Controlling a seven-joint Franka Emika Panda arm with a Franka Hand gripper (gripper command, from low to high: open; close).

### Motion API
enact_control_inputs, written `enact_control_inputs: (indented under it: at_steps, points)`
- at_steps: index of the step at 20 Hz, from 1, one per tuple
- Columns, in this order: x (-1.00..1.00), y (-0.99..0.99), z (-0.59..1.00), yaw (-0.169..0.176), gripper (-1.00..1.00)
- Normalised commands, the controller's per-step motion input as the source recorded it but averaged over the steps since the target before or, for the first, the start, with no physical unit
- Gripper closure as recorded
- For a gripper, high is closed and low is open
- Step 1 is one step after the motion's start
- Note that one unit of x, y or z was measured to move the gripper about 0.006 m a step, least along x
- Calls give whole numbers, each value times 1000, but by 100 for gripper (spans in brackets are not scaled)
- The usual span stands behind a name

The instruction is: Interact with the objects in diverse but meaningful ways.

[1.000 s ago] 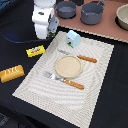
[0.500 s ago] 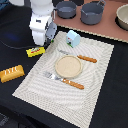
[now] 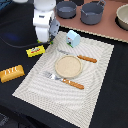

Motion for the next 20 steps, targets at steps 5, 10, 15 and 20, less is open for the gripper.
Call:
enact_control_inputs:
  at_steps: [5,10,15,20]
  points:
    - [5,-17,359,55,-100]
    - [9,-454,94,65,-100]
    - [86,-743,190,88,-100]
    - [78,-766,193,78,-100]
